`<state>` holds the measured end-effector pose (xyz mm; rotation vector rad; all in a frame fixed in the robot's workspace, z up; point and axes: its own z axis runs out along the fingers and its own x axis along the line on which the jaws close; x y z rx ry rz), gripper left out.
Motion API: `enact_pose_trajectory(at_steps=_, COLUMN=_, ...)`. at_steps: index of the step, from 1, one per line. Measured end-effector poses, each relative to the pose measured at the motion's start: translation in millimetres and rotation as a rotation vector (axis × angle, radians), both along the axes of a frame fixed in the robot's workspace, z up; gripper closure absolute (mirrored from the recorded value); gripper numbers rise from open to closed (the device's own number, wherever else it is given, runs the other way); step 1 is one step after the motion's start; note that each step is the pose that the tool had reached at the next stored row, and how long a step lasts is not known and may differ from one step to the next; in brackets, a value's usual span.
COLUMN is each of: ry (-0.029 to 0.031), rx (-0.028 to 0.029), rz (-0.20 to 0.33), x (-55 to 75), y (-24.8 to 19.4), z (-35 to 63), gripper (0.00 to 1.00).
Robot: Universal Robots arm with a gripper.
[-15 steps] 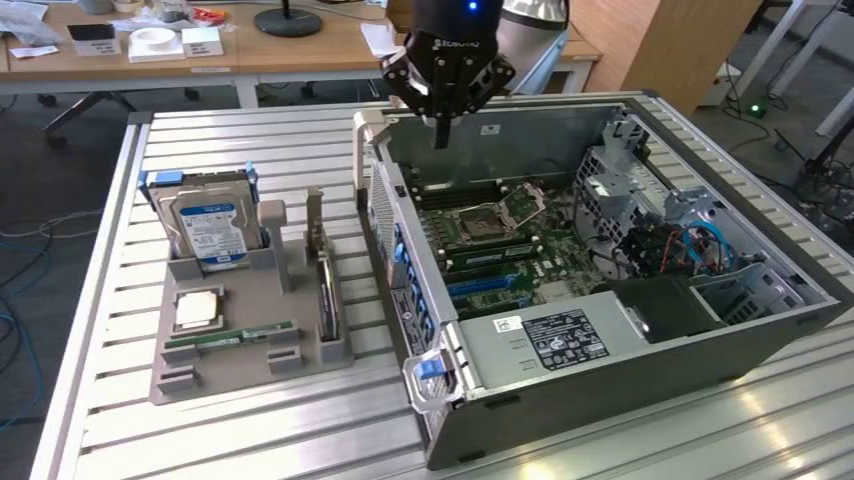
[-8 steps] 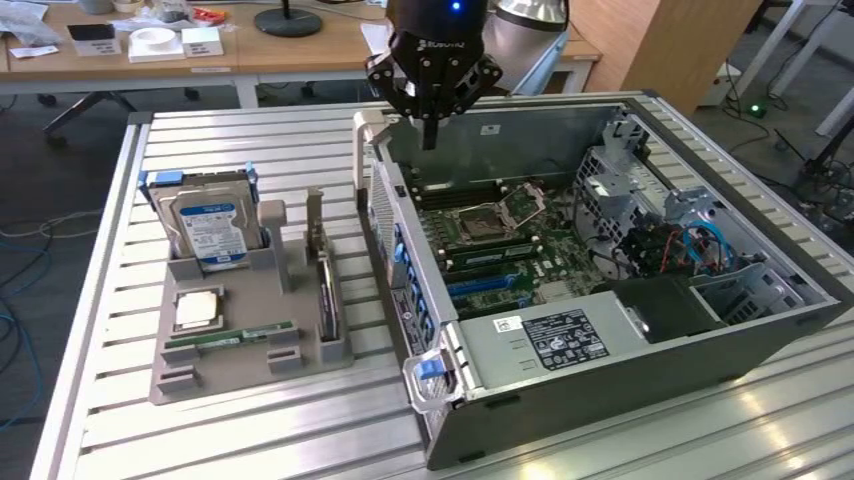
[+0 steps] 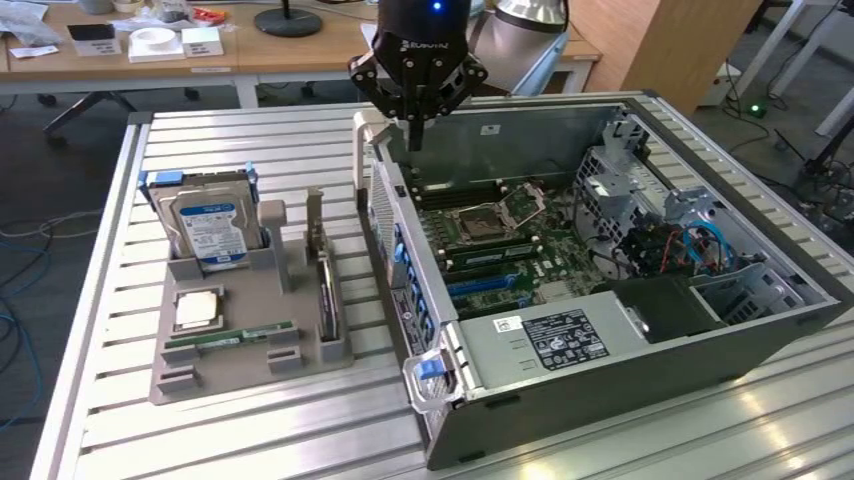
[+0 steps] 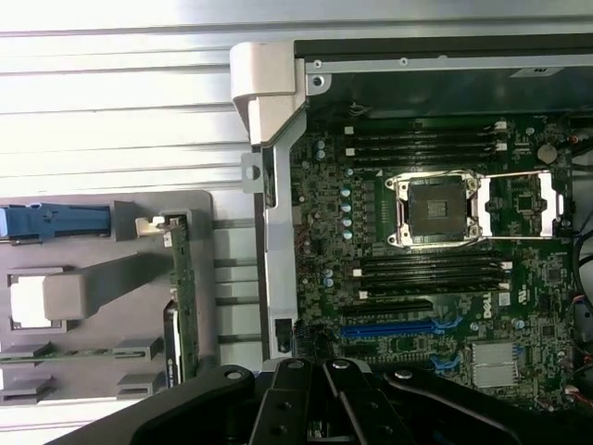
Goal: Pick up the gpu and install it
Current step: 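Reach for the gpu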
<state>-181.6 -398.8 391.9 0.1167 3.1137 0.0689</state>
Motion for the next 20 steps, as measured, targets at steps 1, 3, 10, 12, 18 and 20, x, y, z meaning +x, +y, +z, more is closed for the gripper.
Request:
enact_pose_trajectory(at_steps=1, ry=0.0, rx=0.0, rz=0.0, x=-2.0, y=0.0, z=-0.1, gripper=0.89)
enact_pose_trajectory(at_steps=3, ry=-0.0001, rx=0.0001, rz=0.0, x=-5.6, y=0.0, z=-0.2, gripper=0.89)
enact_pose_trajectory(at_steps=10, ry=0.0, rx=0.0, rz=0.0, x=-15.5, y=0.0, z=-0.4, gripper=0.89)
enact_pose_trajectory(at_steps=12, ry=0.0, rx=0.0, rz=0.0, x=-18.2, y=0.0, z=-0.4, gripper=0.89)
enact_pose_trajectory(at_steps=18, ry=0.0, rx=0.0, rz=0.0, x=-25.5, y=0.0, z=-0.5, gripper=0.89)
enact_pose_trajectory(at_steps=20, ry=0.0, rx=0.0, rz=0.0, x=-27.9, y=0.0, z=-0.6, gripper=0.89)
